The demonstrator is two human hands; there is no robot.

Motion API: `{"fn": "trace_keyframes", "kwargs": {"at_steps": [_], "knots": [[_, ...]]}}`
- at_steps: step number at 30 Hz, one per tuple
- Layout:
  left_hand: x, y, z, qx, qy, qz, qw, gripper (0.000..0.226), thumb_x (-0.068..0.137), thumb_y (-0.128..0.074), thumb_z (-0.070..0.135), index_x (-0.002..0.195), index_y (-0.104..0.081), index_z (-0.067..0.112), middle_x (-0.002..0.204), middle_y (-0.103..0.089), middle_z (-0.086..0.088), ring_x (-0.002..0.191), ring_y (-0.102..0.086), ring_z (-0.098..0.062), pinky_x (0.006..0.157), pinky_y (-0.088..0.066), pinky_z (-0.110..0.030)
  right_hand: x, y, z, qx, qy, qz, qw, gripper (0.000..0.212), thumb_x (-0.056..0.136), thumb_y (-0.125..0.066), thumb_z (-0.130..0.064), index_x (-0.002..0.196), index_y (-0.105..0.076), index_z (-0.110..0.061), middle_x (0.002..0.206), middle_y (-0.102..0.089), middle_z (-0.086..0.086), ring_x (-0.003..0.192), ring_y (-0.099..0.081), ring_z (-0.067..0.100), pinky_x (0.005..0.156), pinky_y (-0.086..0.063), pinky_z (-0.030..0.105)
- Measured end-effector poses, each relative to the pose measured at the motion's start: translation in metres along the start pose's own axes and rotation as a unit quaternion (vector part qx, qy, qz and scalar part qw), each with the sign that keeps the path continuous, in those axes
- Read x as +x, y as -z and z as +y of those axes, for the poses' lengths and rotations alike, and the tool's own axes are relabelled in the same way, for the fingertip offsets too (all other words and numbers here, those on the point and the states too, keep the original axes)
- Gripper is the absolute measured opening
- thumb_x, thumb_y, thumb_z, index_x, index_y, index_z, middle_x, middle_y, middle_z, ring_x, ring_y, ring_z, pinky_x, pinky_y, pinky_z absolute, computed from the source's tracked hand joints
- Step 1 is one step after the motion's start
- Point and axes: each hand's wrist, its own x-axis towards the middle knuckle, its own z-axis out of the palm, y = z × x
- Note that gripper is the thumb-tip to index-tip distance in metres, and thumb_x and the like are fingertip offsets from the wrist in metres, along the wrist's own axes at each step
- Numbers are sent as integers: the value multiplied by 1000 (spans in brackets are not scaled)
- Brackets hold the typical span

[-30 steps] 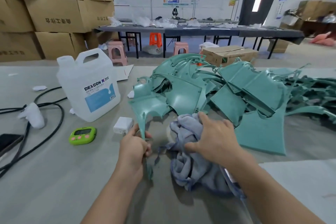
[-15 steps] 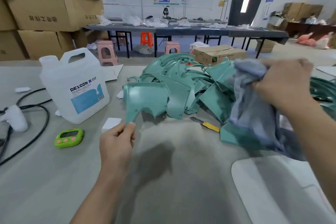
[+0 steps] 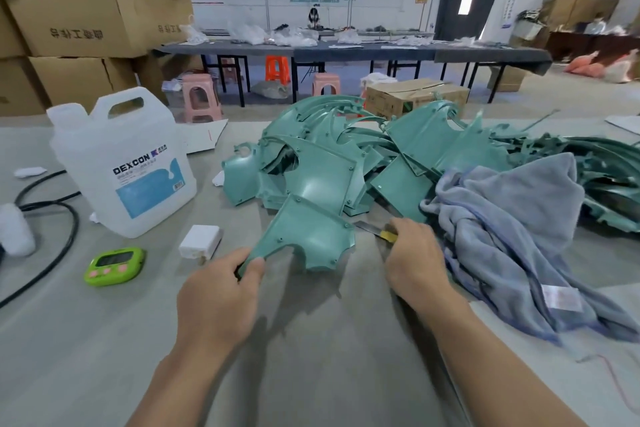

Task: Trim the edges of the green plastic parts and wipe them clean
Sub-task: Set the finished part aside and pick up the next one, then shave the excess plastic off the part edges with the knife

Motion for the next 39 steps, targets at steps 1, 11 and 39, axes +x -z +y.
{"fn": "trace_keyframes", "kwargs": {"at_steps": [1,11,39], "knots": [[3,0,-1,-10,15,1,1000,29,96,-57,36,68,-57,28,59,-60,6,63,-56,-12,58,-43,-33,2,-3,5,-67,1,-7,998,30,88,-48,-5,112,-59,-17,119,-61,5,114,-50,31,94,-39,40],[12,9,-7,-74,25,26,997,22,90,-65,32,72,-65,44,65,-65,17,66,-57,-7,59,-41,-30,10,-7,15,-53,-10,121,991,19,96,-53,-16,77,-51,-18,79,-56,5,85,-51,30,80,-31,38],[-11,8,12,100,-168,106,975,41,82,-46,65,88,-79,41,62,-68,17,51,-62,-14,44,-27,-15,-55,9,-32,168,254,-11,952,25,96,-62,-18,84,-50,-37,61,-54,-5,52,-48,14,50,-35,25]]}}
